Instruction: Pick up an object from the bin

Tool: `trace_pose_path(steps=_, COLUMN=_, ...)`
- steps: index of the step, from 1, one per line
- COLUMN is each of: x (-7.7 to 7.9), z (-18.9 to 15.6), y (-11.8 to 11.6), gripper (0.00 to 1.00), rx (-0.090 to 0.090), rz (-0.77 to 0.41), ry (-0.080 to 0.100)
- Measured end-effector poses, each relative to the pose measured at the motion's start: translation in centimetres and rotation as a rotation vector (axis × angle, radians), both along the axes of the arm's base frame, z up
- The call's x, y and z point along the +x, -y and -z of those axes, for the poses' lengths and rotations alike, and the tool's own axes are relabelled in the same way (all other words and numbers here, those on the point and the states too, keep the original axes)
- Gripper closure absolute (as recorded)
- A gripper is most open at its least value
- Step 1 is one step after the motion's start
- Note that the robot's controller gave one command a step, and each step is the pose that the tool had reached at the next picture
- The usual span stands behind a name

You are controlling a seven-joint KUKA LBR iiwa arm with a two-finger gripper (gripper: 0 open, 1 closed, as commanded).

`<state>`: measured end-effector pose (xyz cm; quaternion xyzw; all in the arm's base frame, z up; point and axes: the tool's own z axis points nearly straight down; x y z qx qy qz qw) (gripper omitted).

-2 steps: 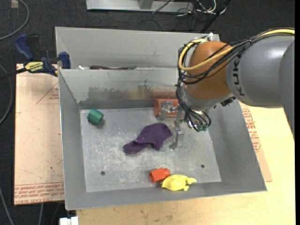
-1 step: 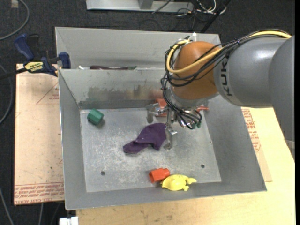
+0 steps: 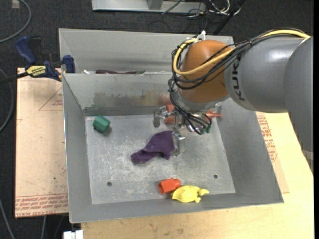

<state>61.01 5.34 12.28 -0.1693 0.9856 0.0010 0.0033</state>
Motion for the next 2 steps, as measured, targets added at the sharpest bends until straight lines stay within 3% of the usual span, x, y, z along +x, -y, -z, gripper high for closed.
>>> trace_pose_path(steps=1, x=0.5, z=3.6, y=0.3, gripper=0.00, rx=0.000, rz=-0.104, ry=-0.002)
trace_pose_path(steps=2, x=0.2, z=5.2, y=0.4, gripper=1.00, rx=0.002, rz=-0.081, ry=0.003)
